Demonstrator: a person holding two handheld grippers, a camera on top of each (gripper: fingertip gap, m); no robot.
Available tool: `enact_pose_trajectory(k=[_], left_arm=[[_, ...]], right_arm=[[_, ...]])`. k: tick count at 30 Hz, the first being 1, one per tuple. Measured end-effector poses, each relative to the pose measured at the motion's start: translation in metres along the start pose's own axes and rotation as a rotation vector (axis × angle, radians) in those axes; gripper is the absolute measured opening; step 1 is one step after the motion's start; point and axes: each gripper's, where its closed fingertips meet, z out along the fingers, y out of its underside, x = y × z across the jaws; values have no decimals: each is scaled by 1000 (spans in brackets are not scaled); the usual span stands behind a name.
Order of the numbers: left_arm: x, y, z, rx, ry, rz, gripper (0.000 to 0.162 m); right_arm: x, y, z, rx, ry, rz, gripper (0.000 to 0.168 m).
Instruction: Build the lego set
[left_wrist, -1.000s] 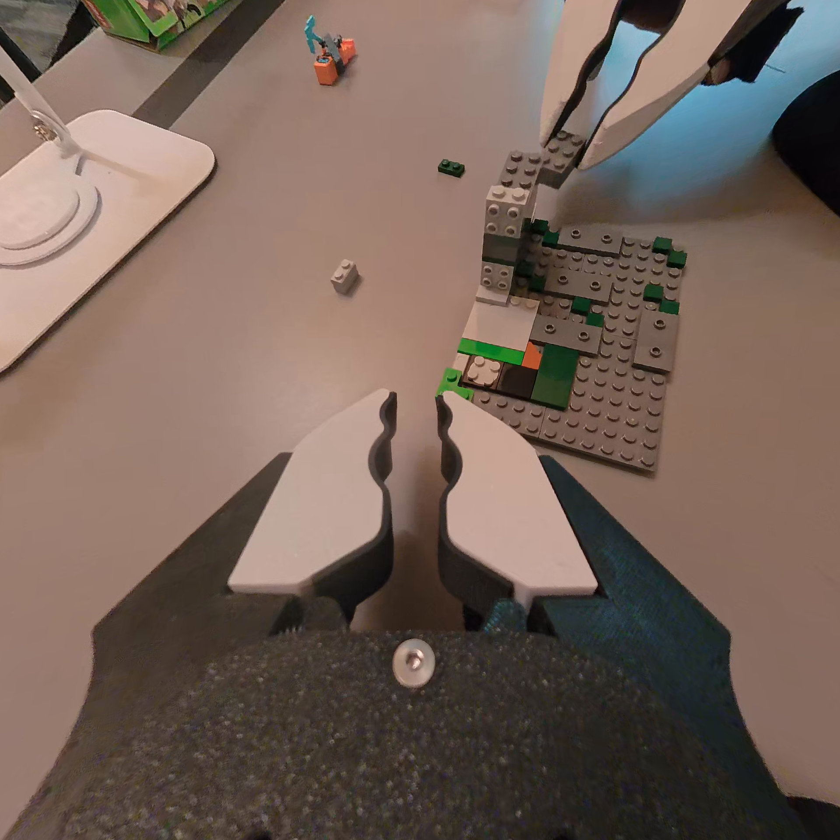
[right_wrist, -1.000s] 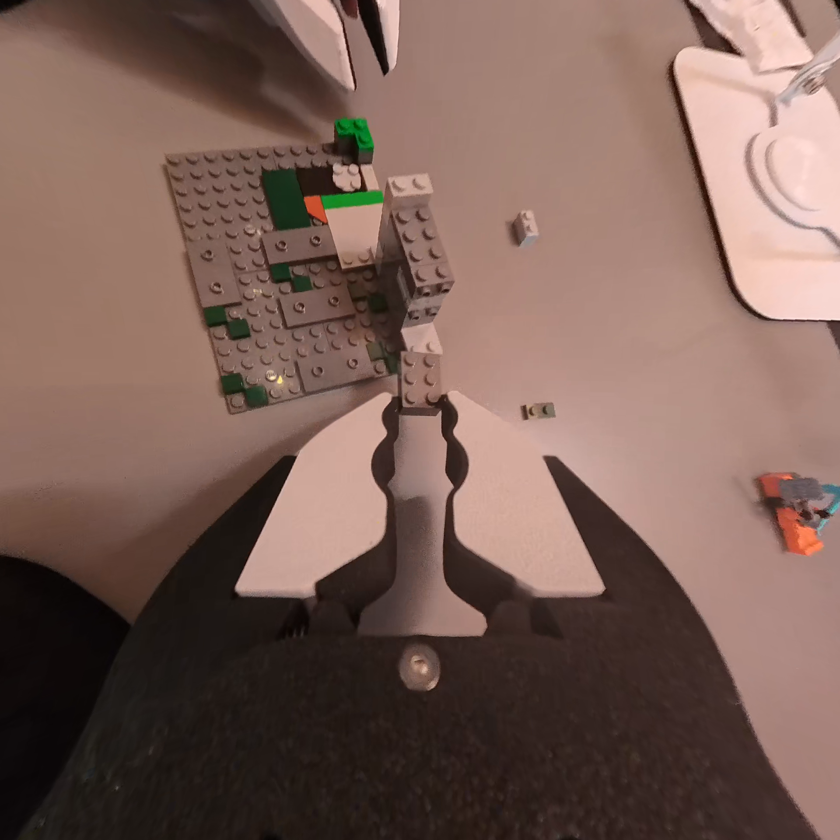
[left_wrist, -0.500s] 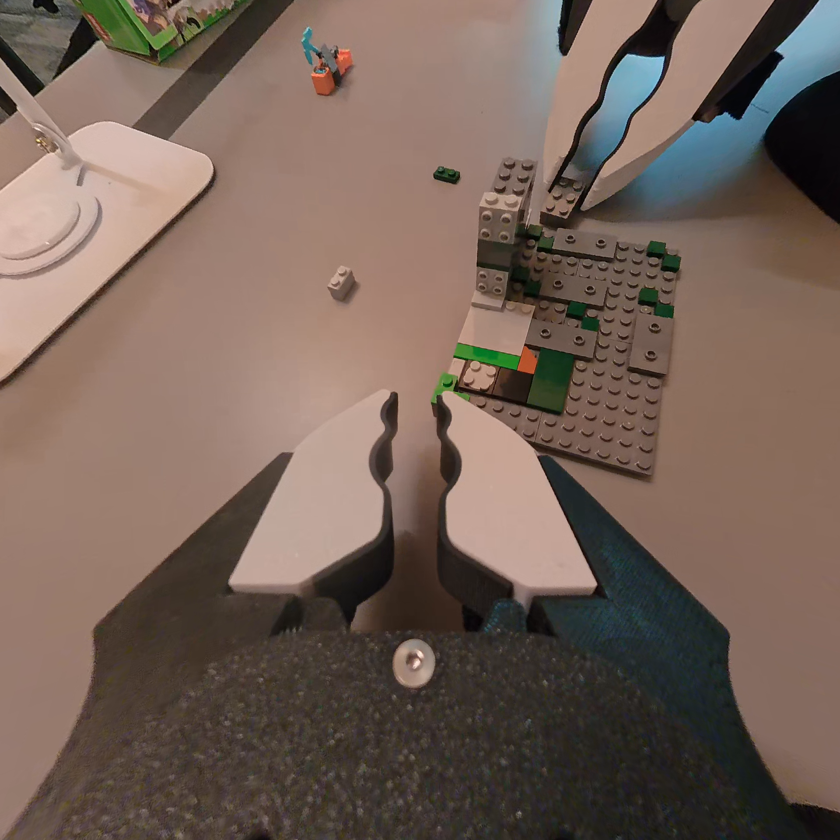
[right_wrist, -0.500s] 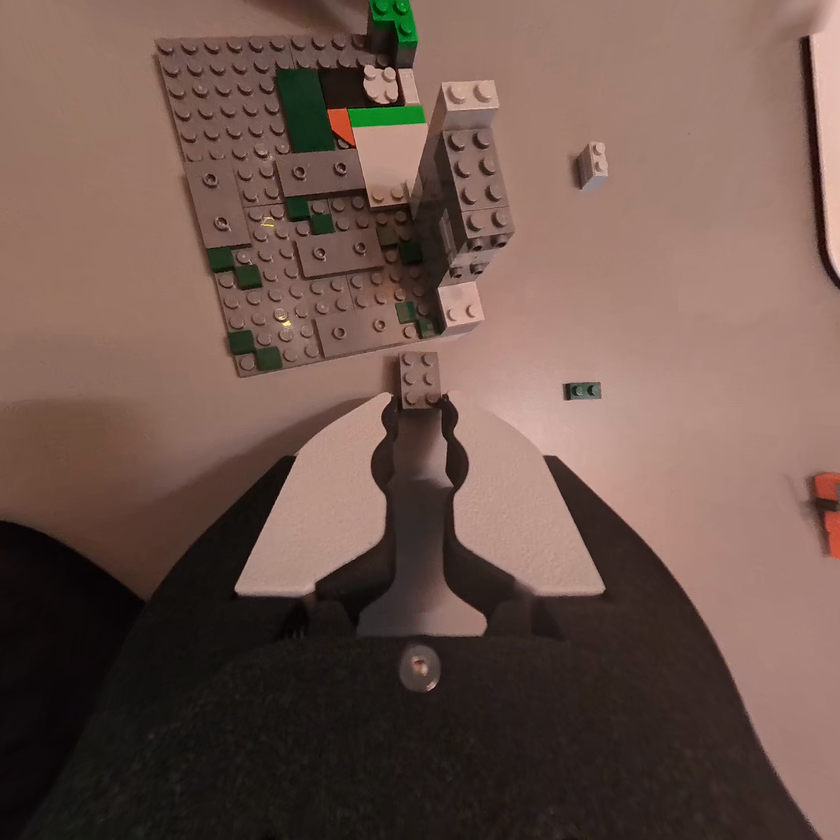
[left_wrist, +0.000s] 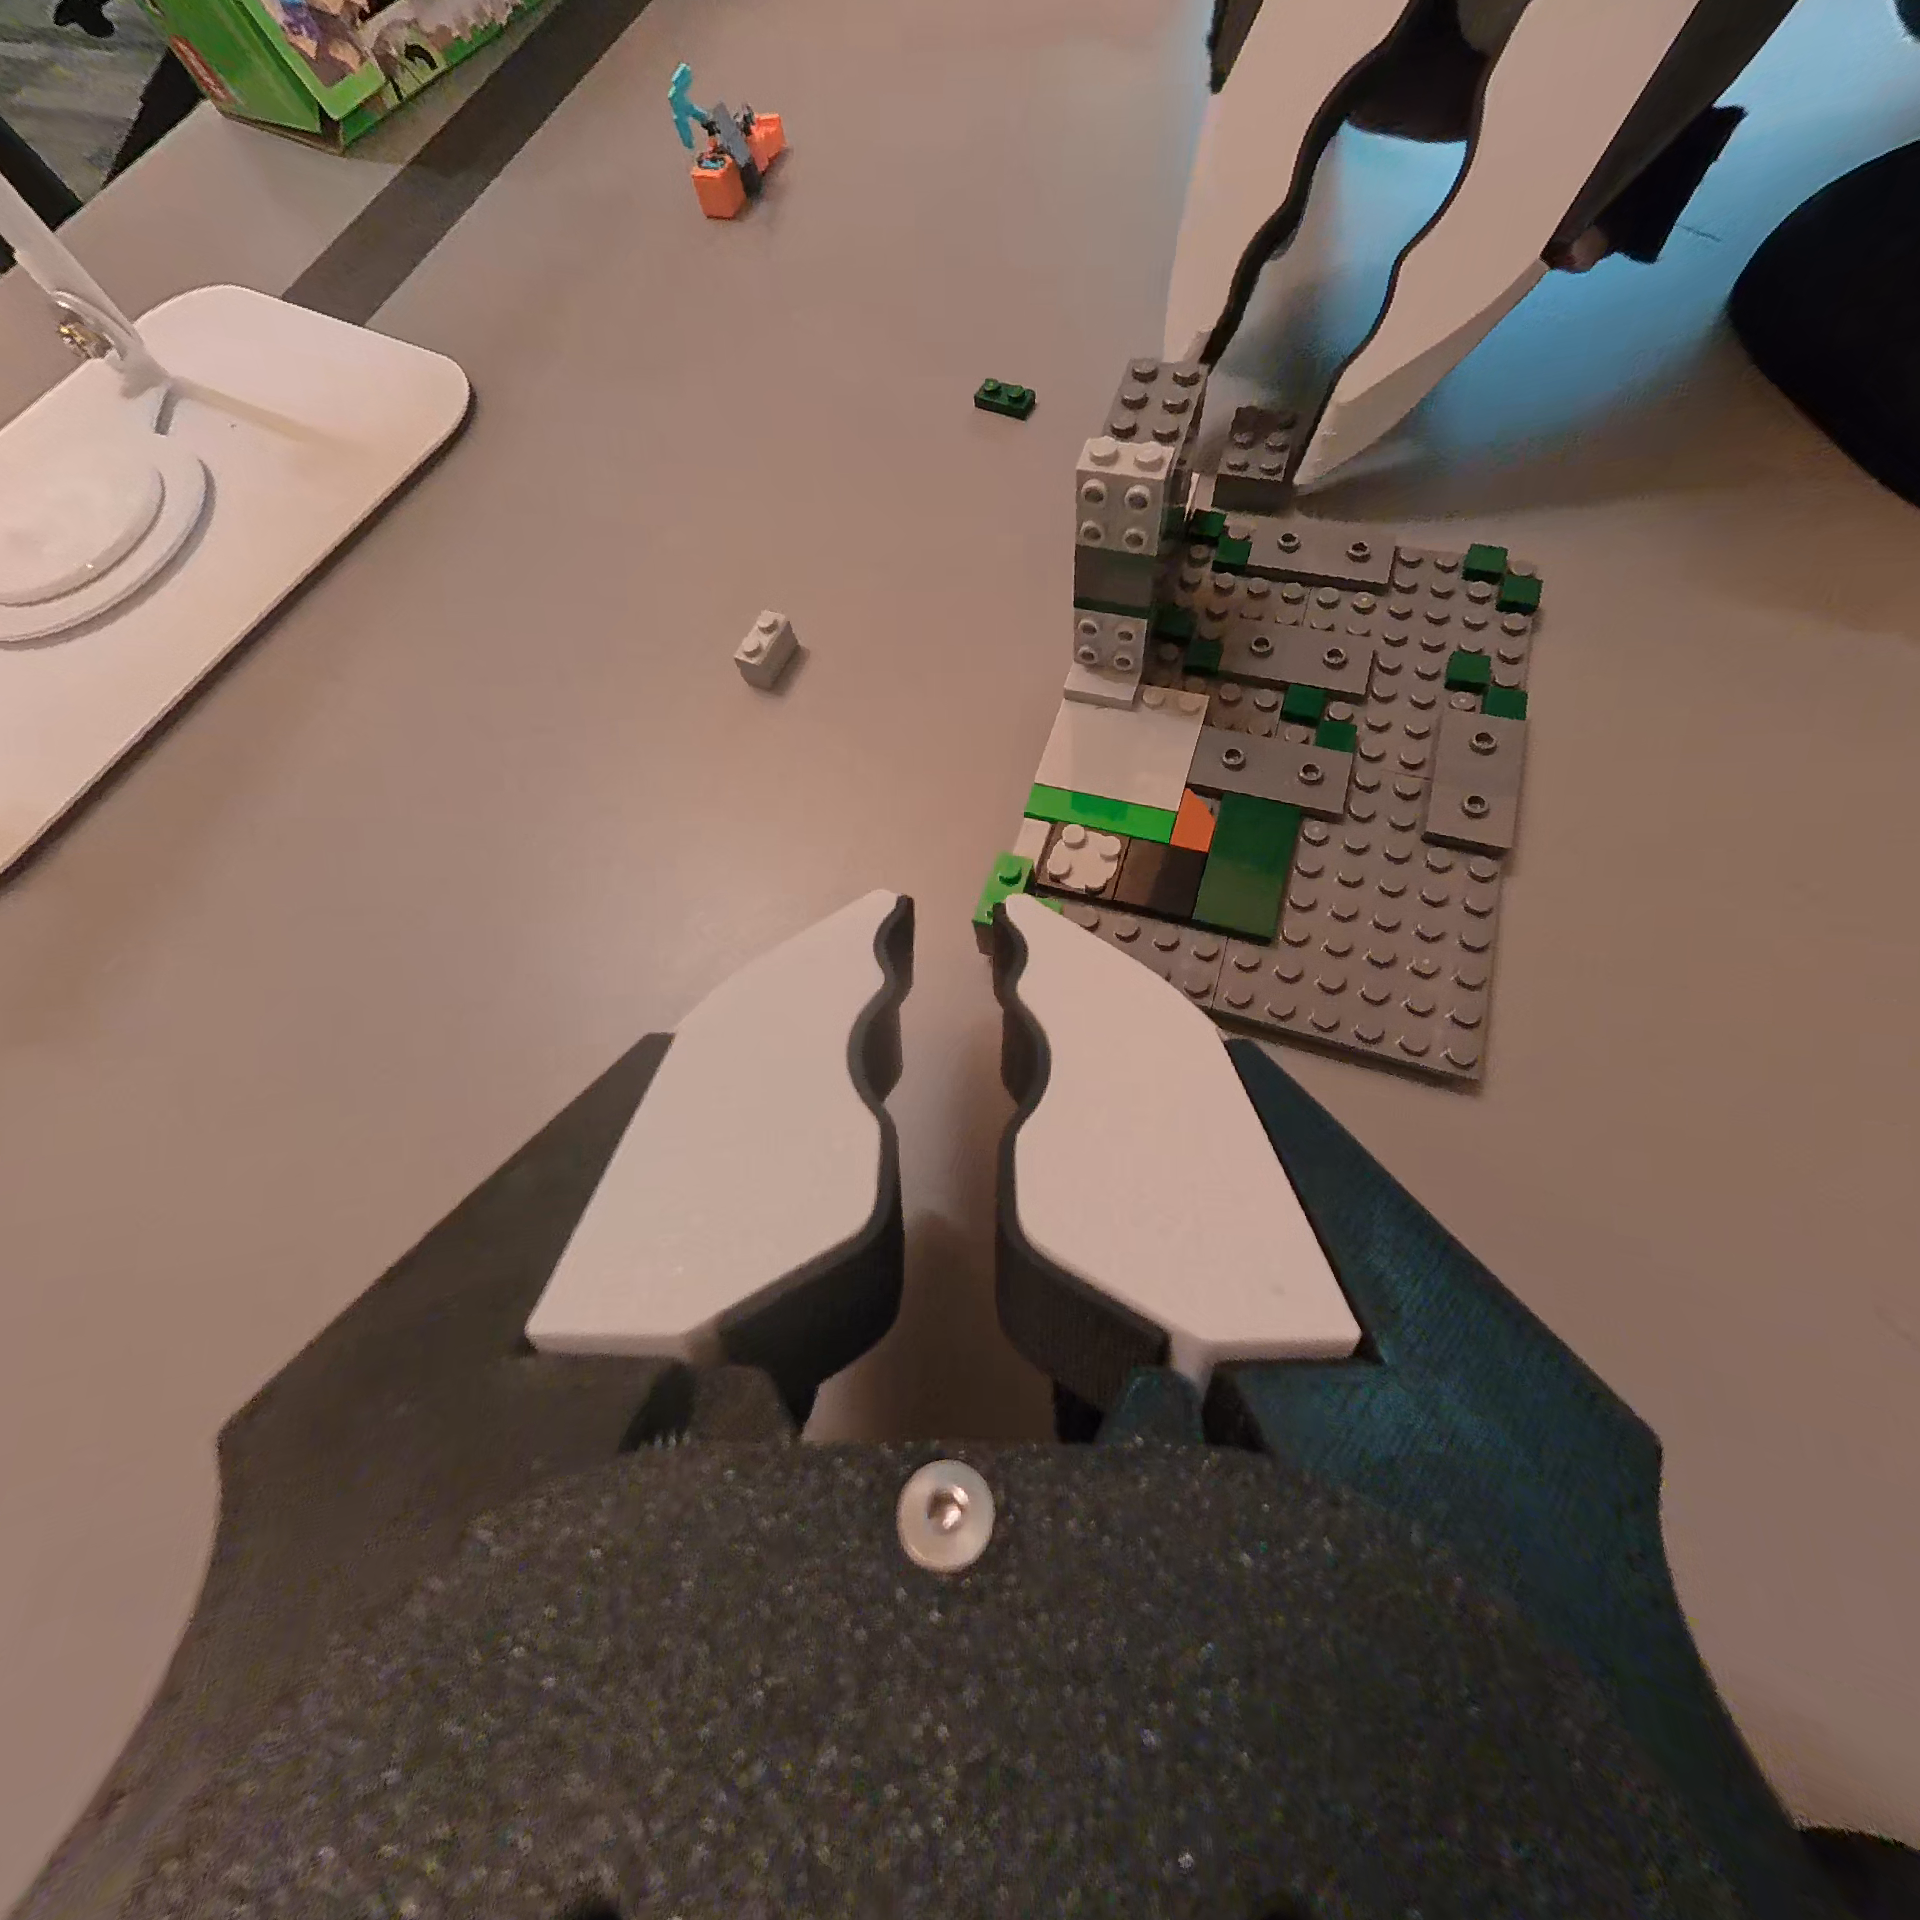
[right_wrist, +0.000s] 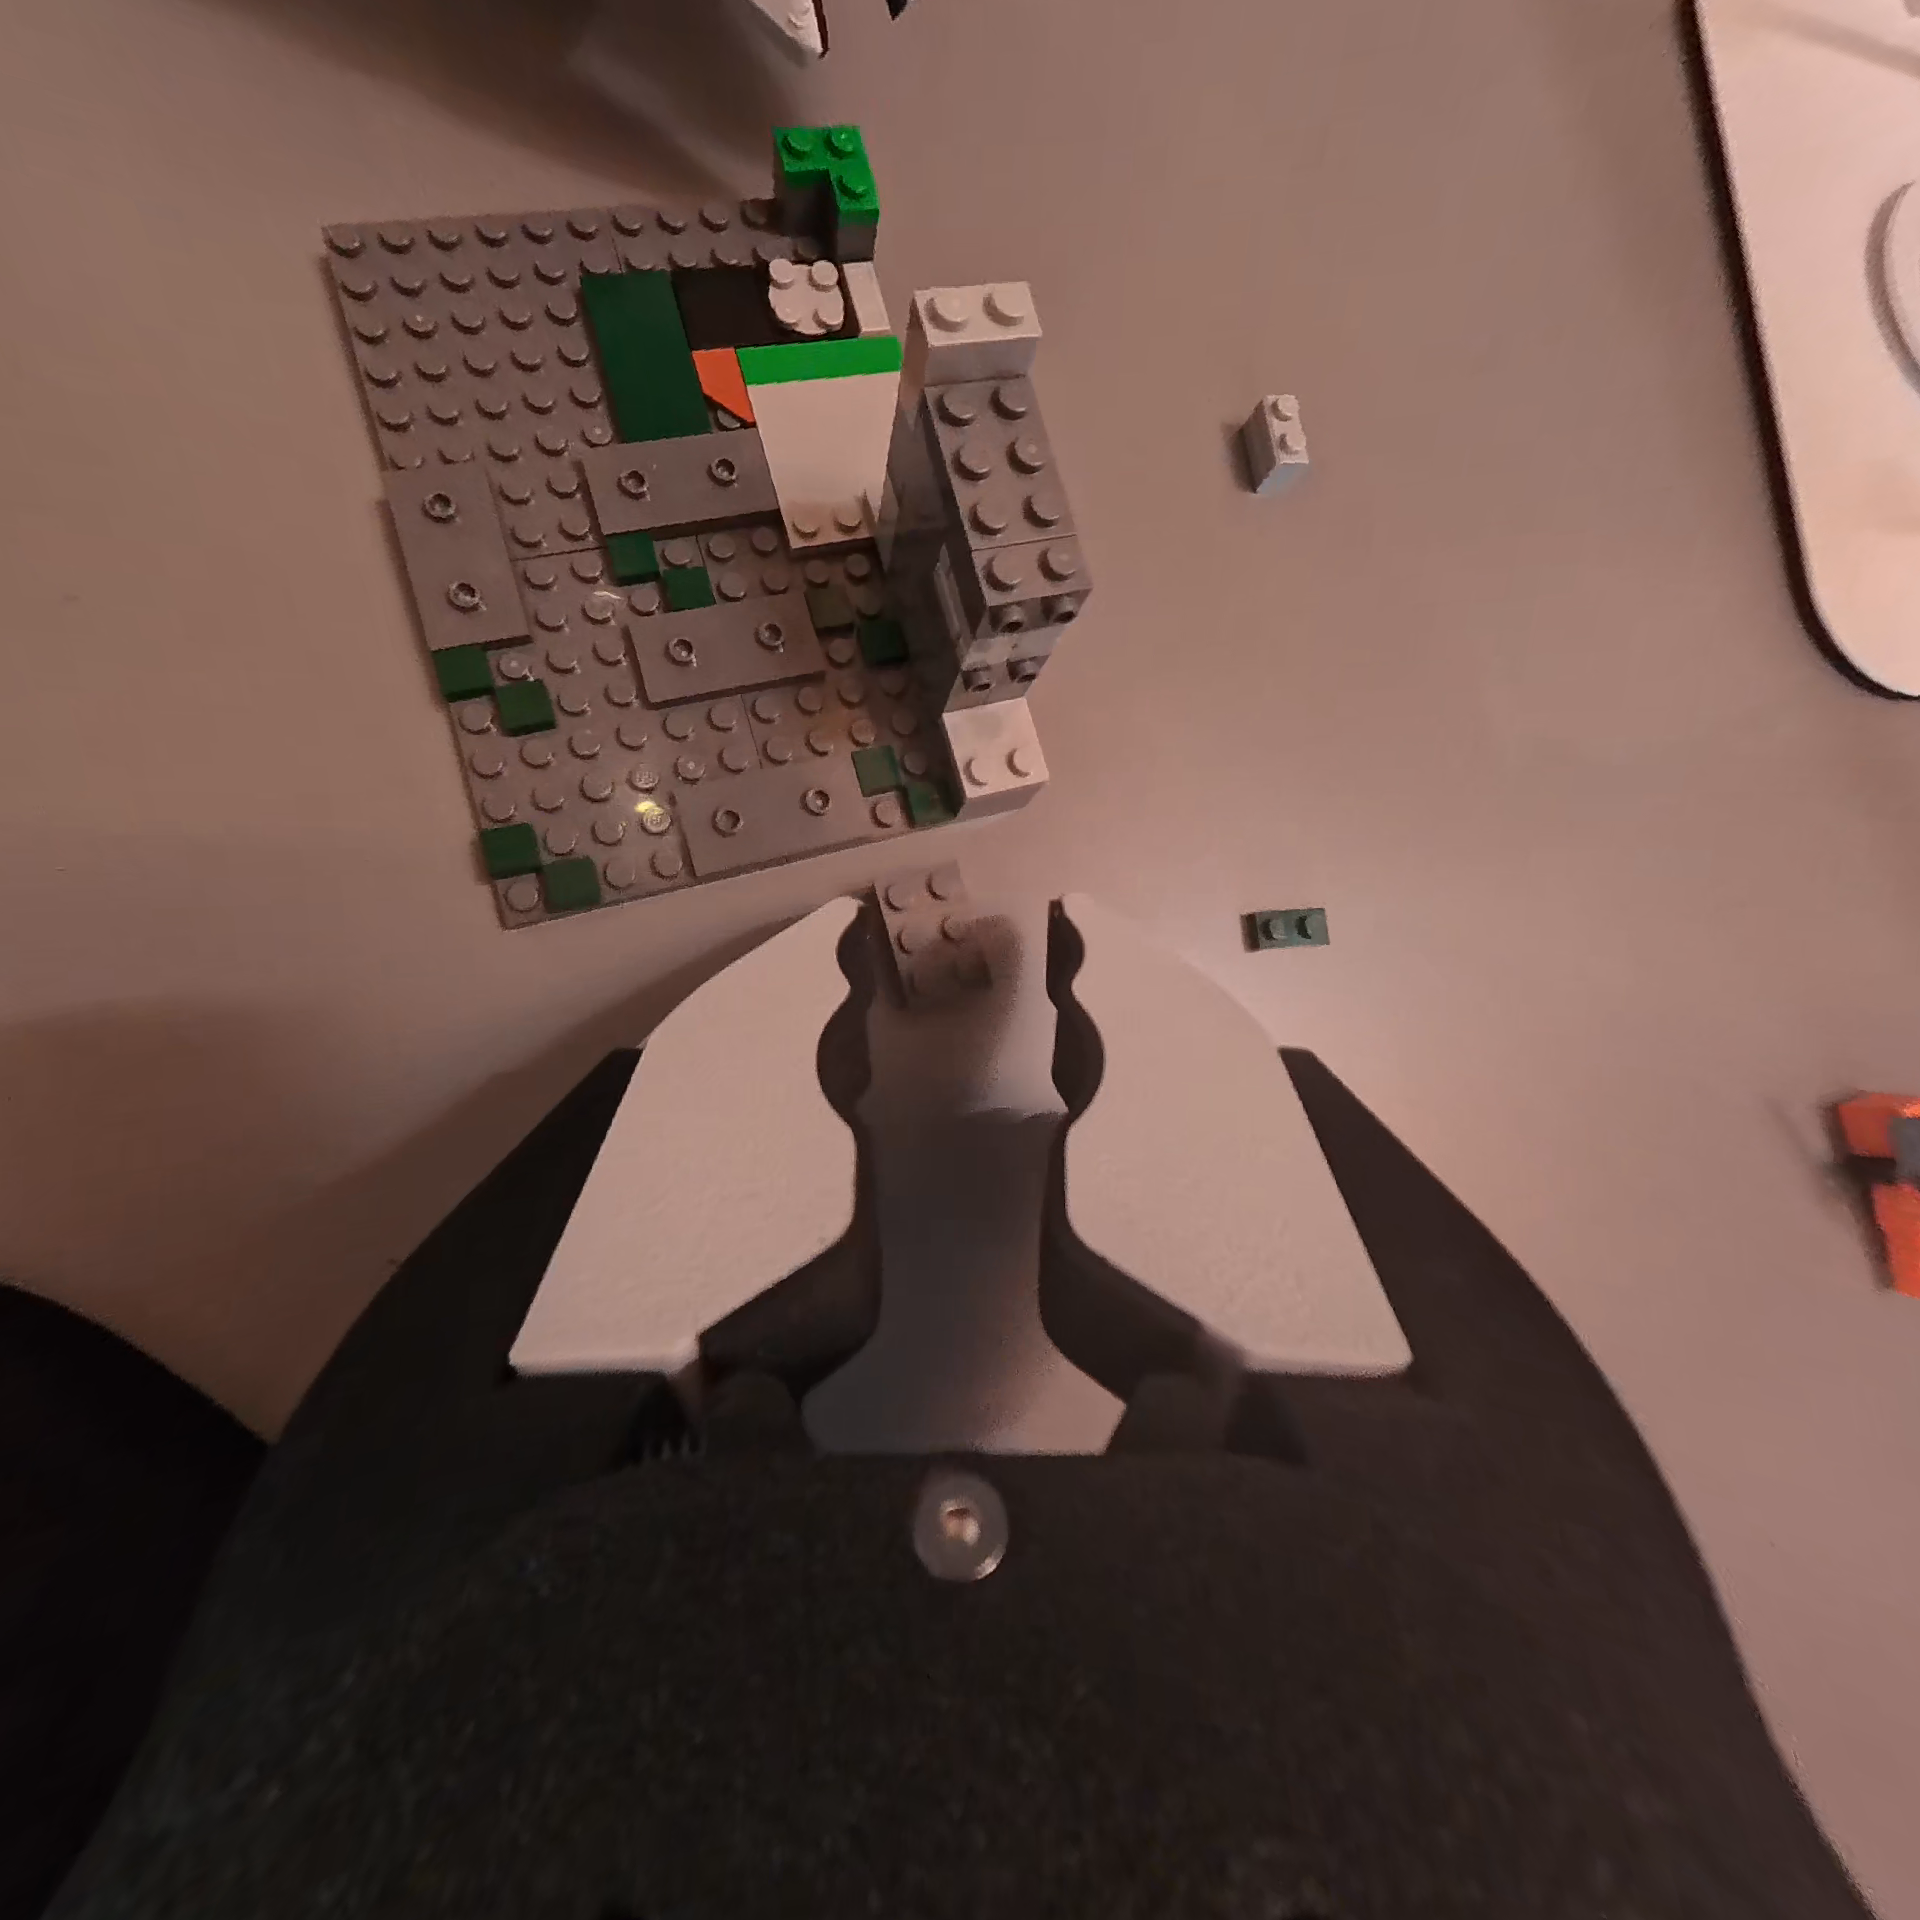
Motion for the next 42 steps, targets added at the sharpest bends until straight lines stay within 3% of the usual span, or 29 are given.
enact_pose_trajectory(k=[4, 9, 20, 28, 42], left_arm=[[3, -3, 0, 8, 3, 8, 14], [3, -7, -2, 17, -7, 13, 13], [3, -10, -5, 24, -9, 19, 13], [2, -7, -5, 17, -10, 23, 12], [5, -3, -1, -4, 0, 27, 12]], right_arm=[[-4, 3, 4, -10, -26, -8, 17], [-3, 0, -2, -9, -9, -40, 16], [29, -56, -42, 152, 39, -81, 16], [34, -80, -26, 98, -45, -145, 17], [15, -70, -9, 59, -139, -117, 17]])
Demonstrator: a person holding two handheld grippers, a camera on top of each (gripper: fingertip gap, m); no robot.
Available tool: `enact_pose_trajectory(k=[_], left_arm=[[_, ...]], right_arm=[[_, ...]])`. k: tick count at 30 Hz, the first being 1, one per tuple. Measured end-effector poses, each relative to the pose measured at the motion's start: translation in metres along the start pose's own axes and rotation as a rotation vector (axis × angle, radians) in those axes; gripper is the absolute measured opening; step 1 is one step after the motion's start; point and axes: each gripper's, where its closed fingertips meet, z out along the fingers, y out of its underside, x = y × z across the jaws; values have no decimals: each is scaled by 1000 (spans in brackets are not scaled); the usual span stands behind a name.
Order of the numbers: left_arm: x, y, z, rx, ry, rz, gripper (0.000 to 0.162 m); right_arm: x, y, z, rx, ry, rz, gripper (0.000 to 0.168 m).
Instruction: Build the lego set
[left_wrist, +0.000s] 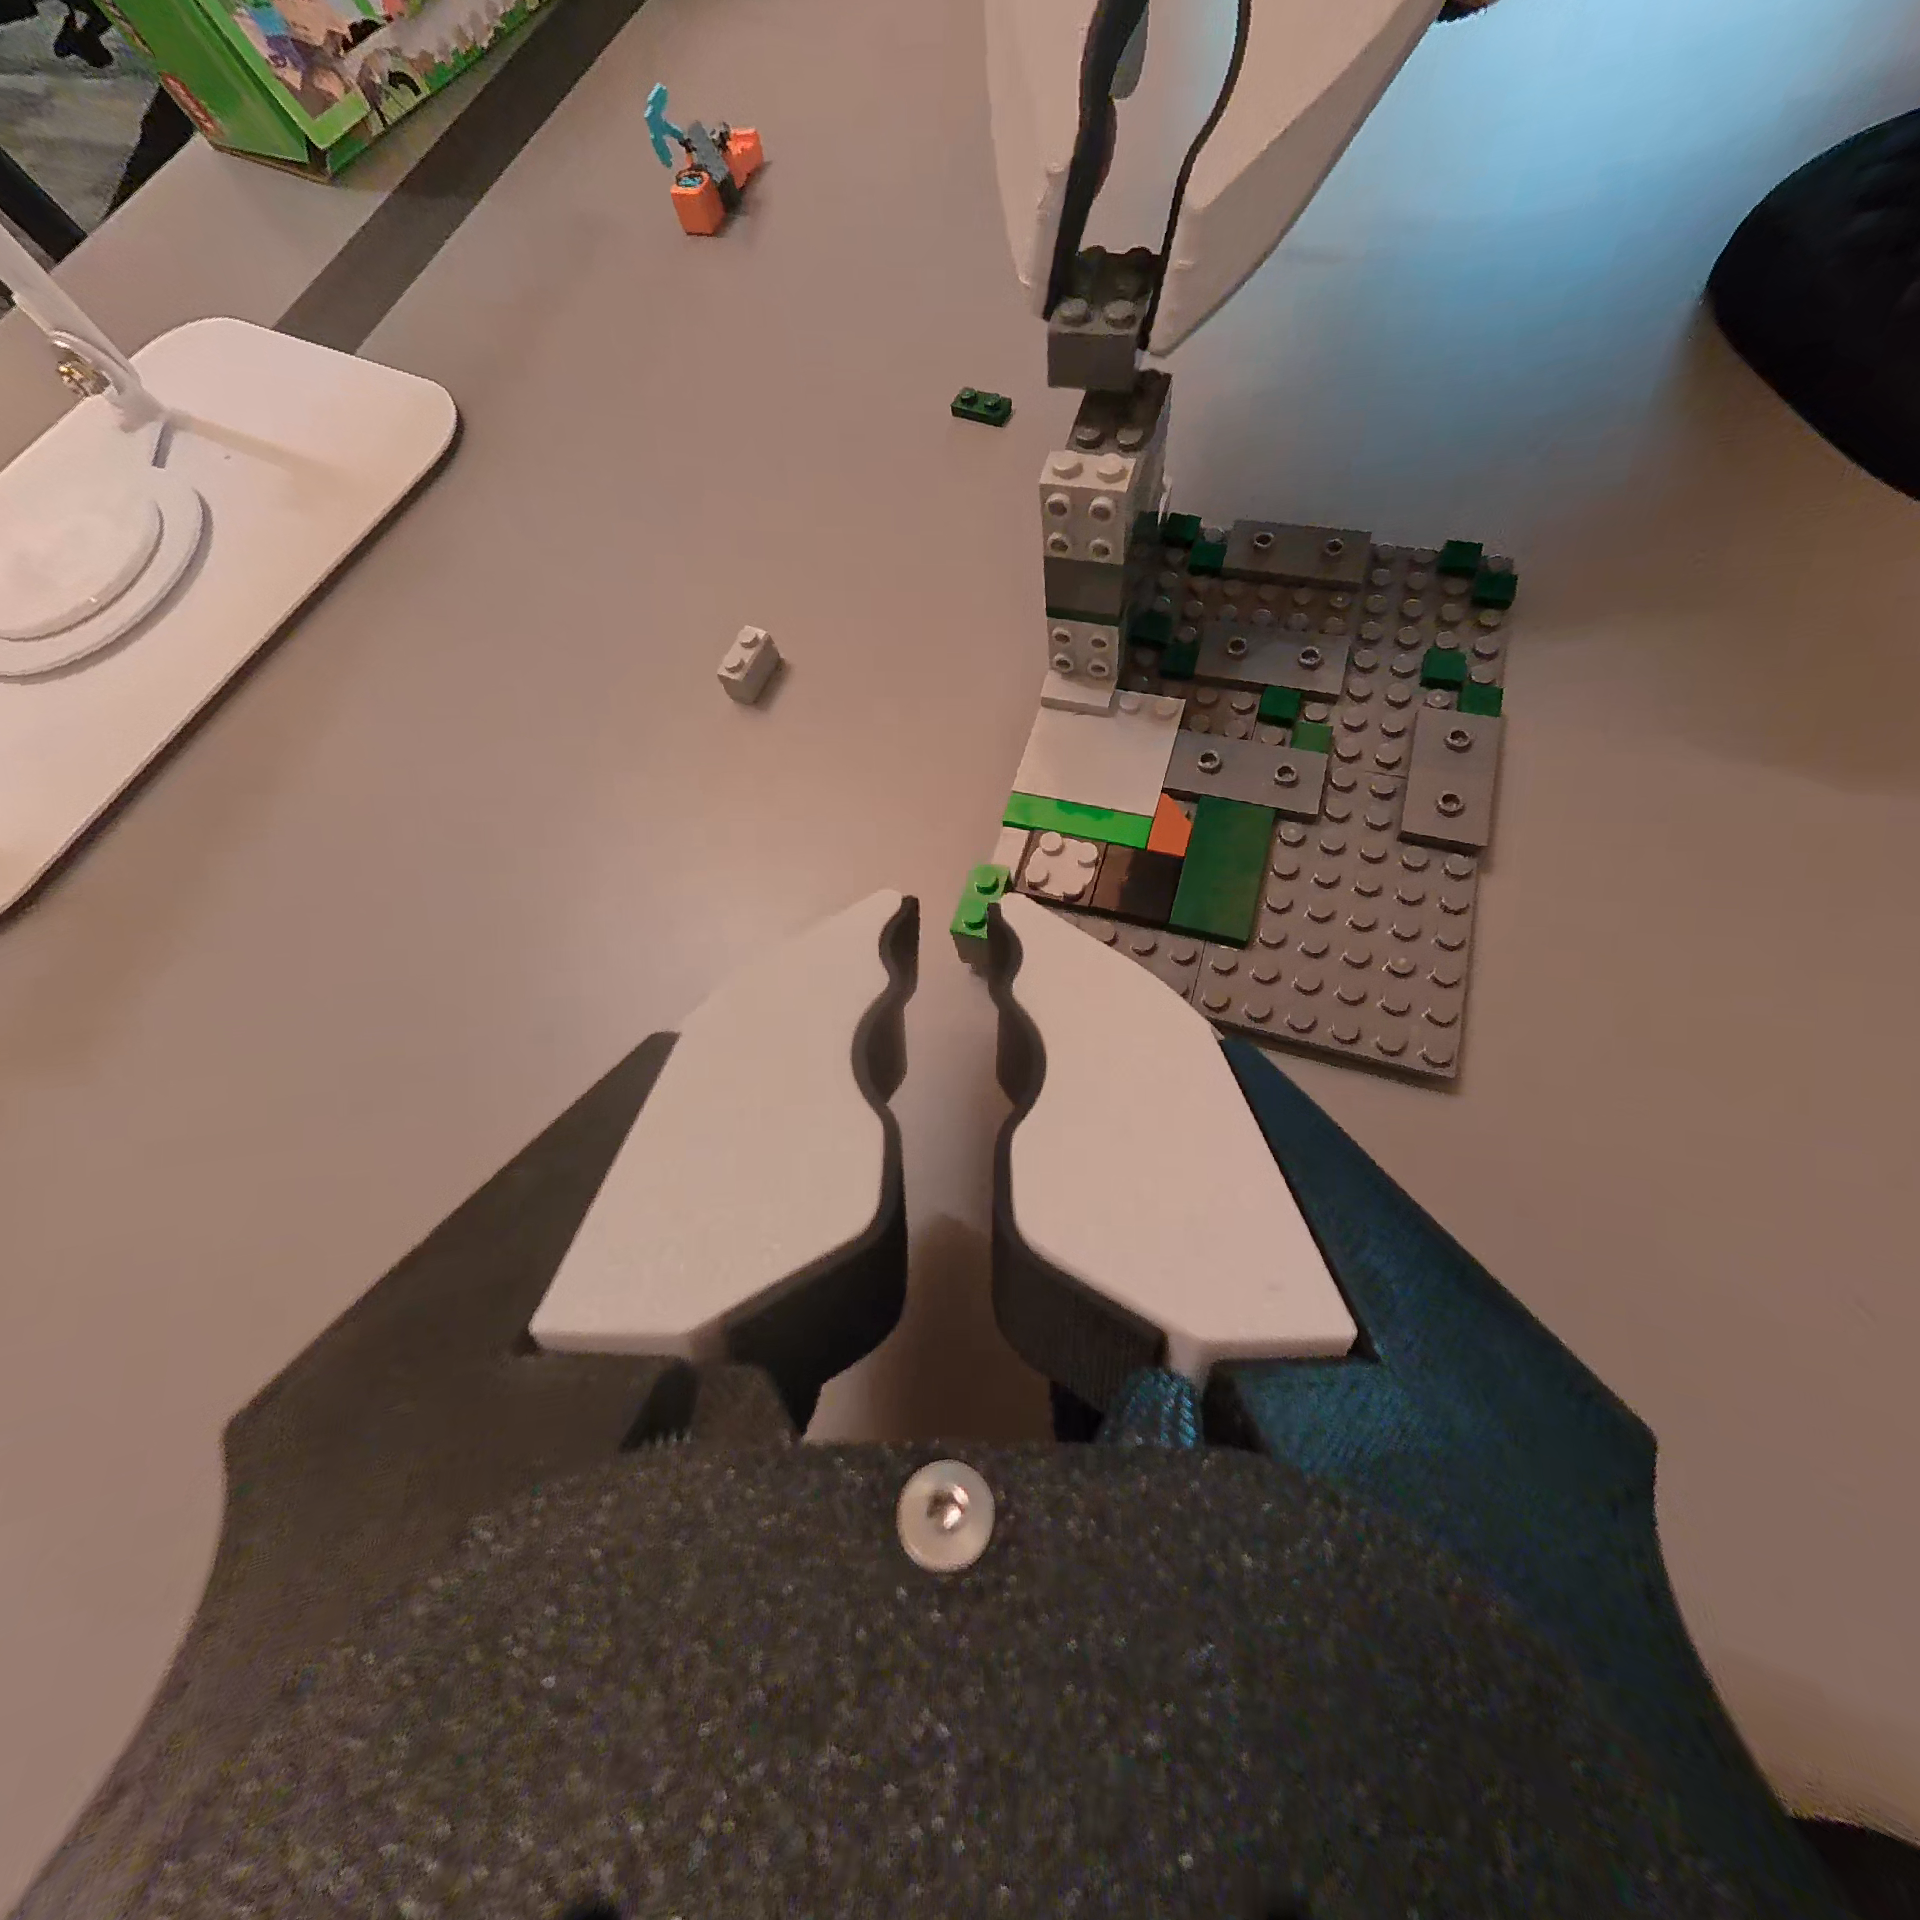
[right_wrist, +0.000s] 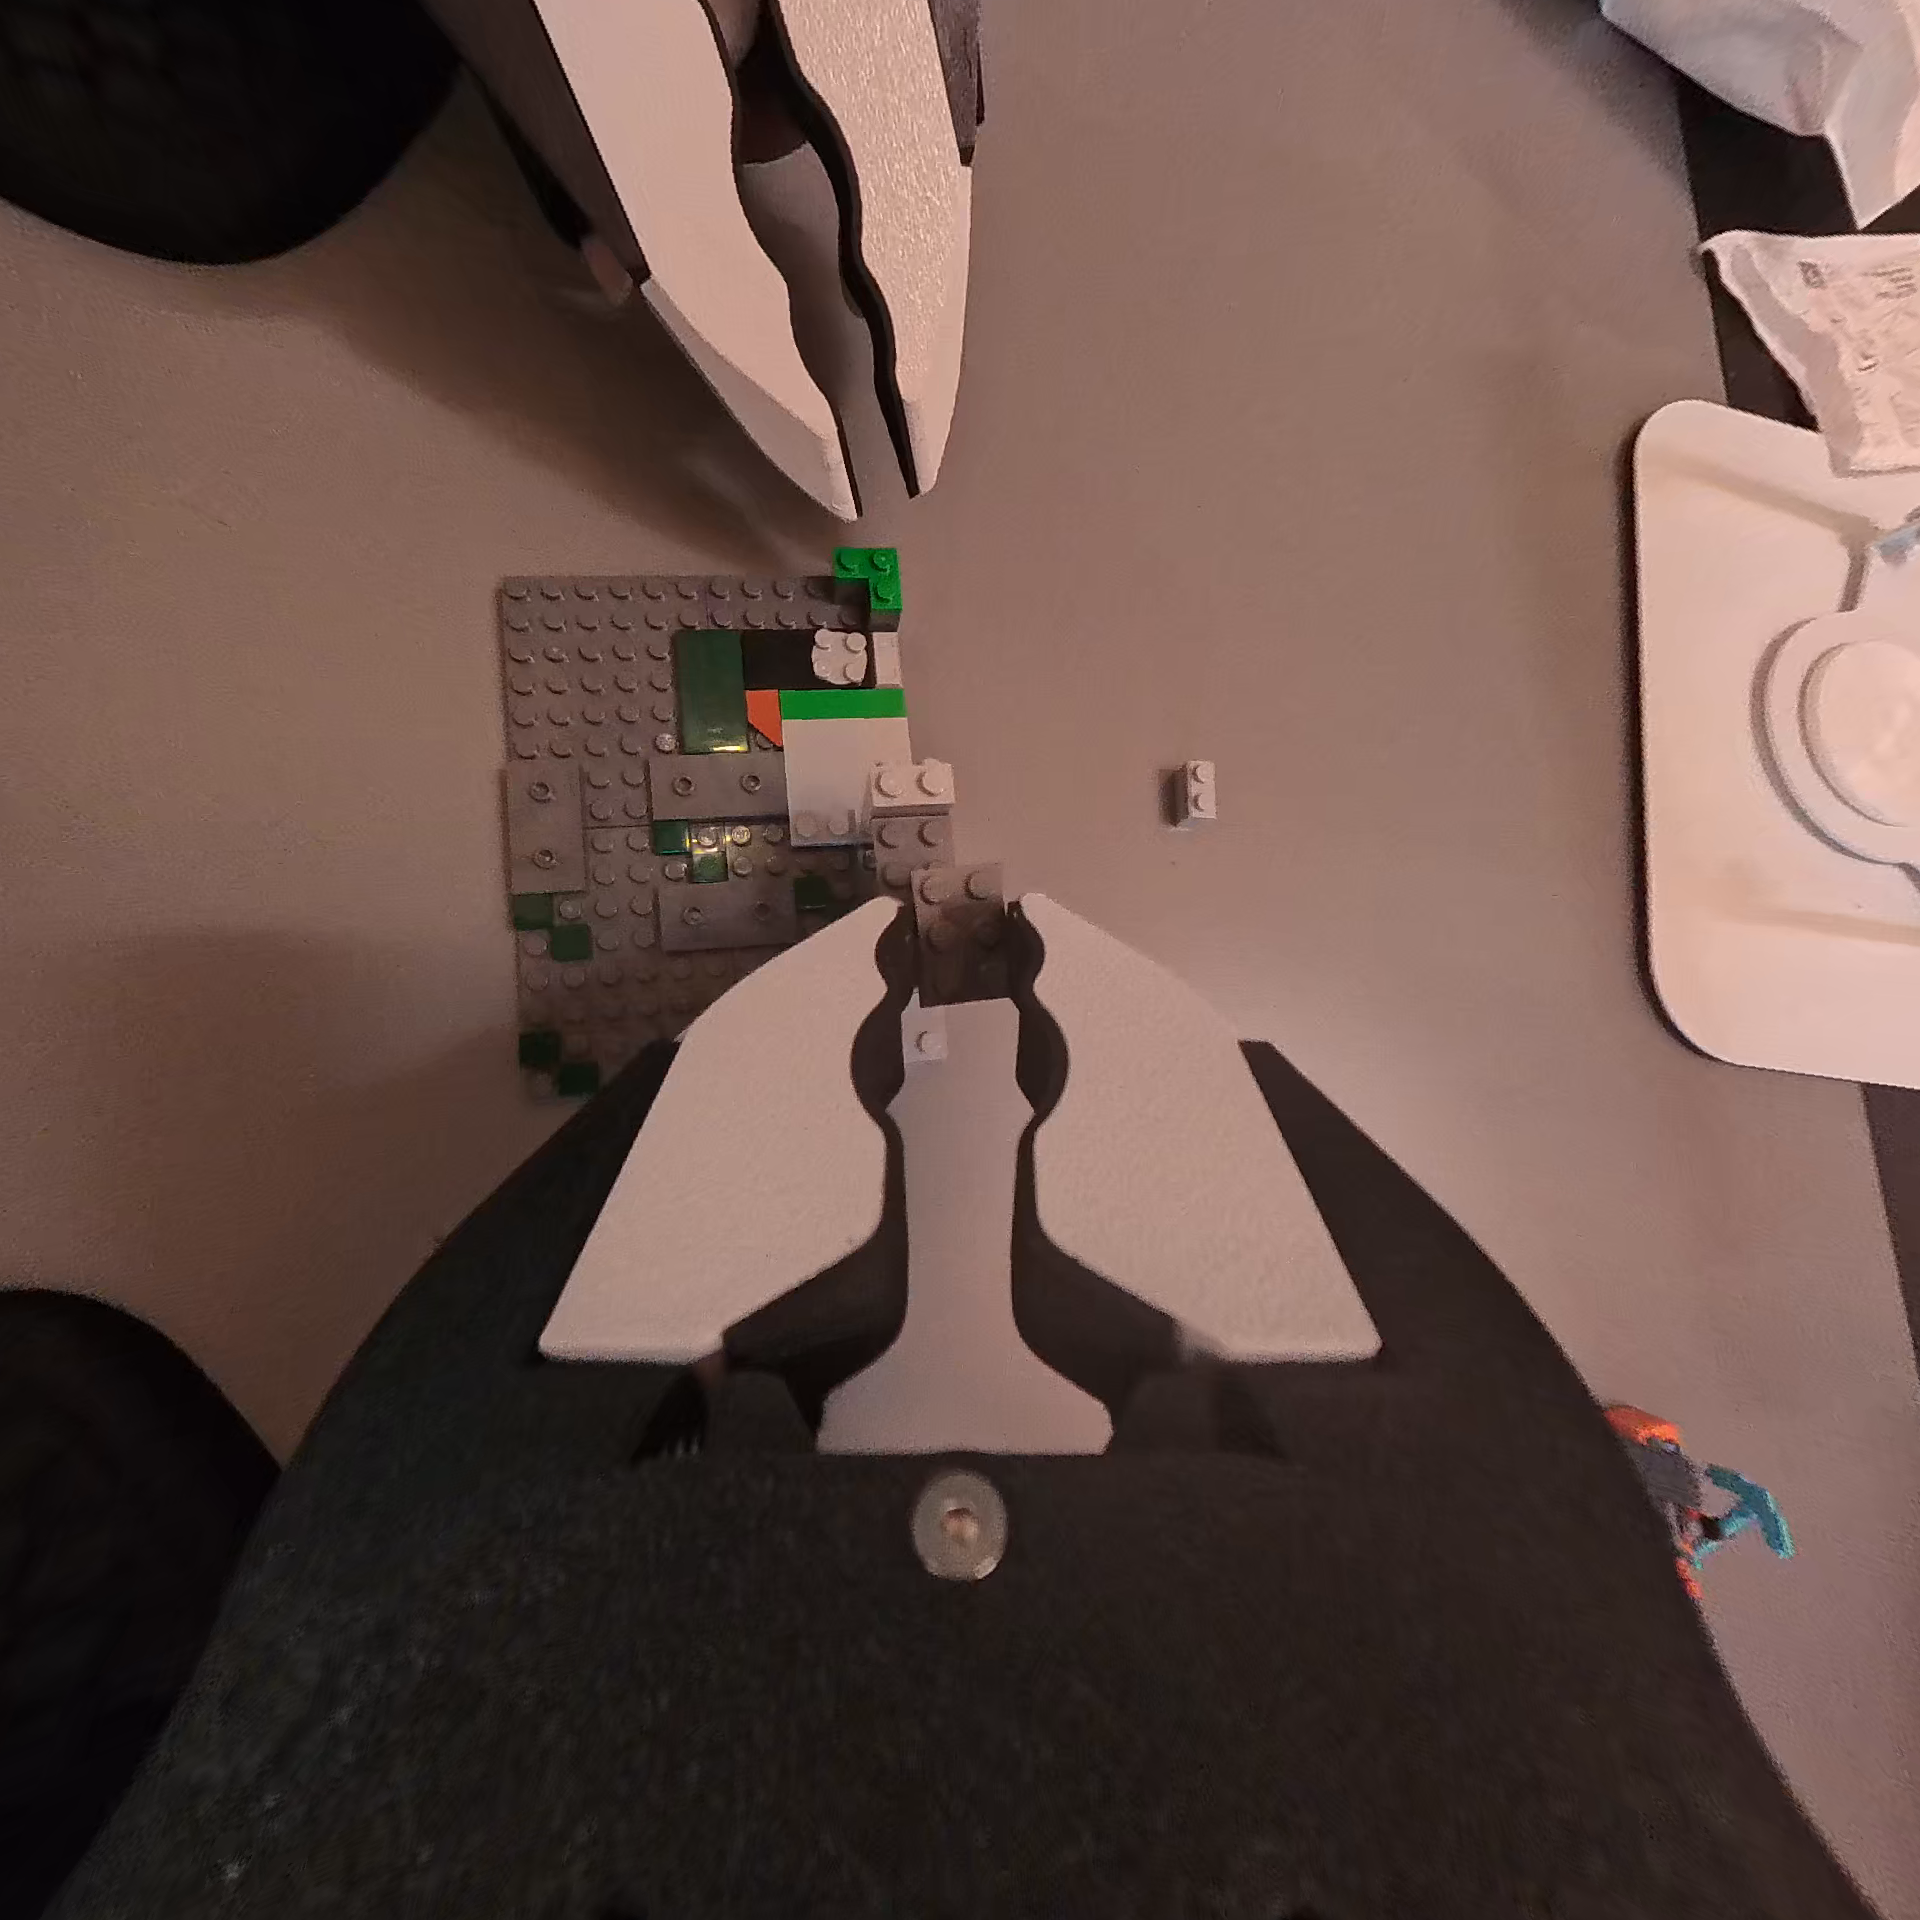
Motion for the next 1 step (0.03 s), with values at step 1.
enact_pose_trajectory(k=[1], left_arm=[[0, 0, 0, 0, 0, 0, 12]], right_arm=[[-1, 0, 1, -5, -1, 1, 17]])
